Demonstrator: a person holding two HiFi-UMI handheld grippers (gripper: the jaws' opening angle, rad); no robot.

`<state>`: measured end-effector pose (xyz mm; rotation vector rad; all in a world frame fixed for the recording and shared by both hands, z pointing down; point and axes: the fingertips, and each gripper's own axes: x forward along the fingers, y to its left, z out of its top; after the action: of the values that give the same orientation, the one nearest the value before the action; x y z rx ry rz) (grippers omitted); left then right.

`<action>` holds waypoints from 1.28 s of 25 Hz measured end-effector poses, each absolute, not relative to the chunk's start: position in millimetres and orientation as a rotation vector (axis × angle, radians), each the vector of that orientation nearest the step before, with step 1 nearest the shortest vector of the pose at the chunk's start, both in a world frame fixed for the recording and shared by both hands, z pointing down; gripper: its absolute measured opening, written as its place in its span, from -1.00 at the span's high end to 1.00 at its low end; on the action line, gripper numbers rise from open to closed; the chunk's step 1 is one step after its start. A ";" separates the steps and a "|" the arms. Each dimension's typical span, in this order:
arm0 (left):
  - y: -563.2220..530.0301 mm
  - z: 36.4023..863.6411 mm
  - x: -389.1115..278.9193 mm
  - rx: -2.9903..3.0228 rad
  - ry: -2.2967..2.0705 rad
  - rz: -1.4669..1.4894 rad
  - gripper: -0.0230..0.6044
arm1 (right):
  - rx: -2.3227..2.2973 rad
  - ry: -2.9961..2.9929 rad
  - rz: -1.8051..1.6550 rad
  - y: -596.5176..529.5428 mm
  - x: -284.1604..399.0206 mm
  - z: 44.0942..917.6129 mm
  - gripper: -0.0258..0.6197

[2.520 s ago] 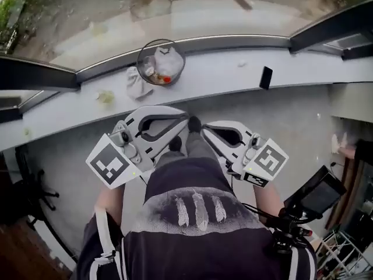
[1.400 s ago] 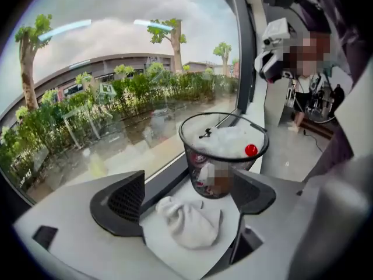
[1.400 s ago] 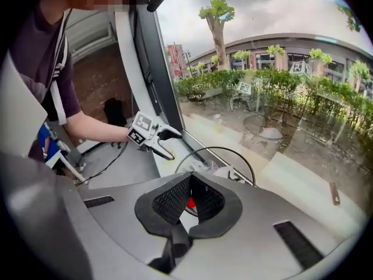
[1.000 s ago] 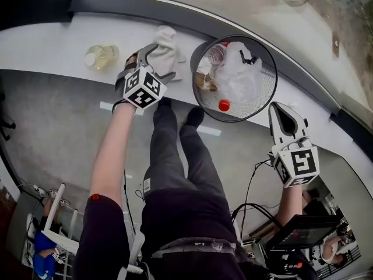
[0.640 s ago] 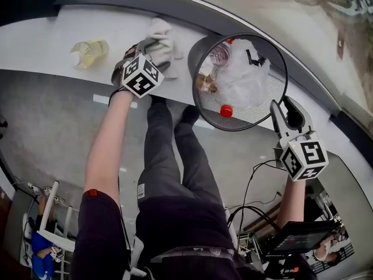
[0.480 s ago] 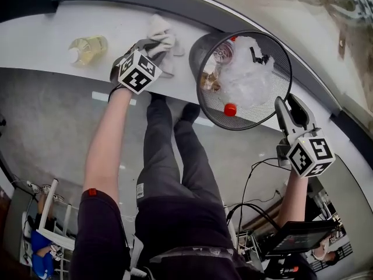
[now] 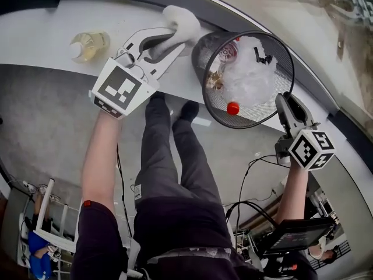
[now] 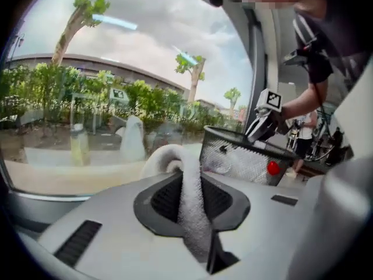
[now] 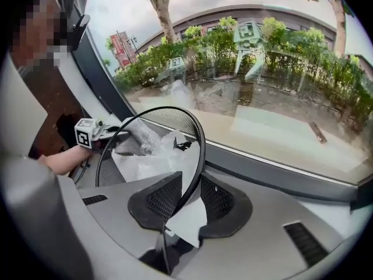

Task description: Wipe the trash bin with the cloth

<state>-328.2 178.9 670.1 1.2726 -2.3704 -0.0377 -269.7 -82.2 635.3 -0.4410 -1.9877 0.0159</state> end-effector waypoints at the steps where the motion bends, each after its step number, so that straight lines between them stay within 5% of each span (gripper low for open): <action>1: 174.0 653.4 -325.1 1.333 -2.382 -0.065 0.75 | -0.425 -1.977 0.065 -81.9 -267.3 634.6 0.62; 14: 129.3 649.4 -274.0 1.605 -2.162 -0.369 0.75 | -0.234 -1.898 0.688 -86.2 -234.0 637.5 0.79; 32: 117.8 654.0 -207.5 1.572 -2.002 -0.365 0.75 | 0.049 -1.590 1.364 -53.4 -171.3 649.6 0.77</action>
<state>-207.5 117.8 654.0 1.5725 -2.0017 -0.3650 -171.3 -53.4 649.6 0.0495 -1.5897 1.3645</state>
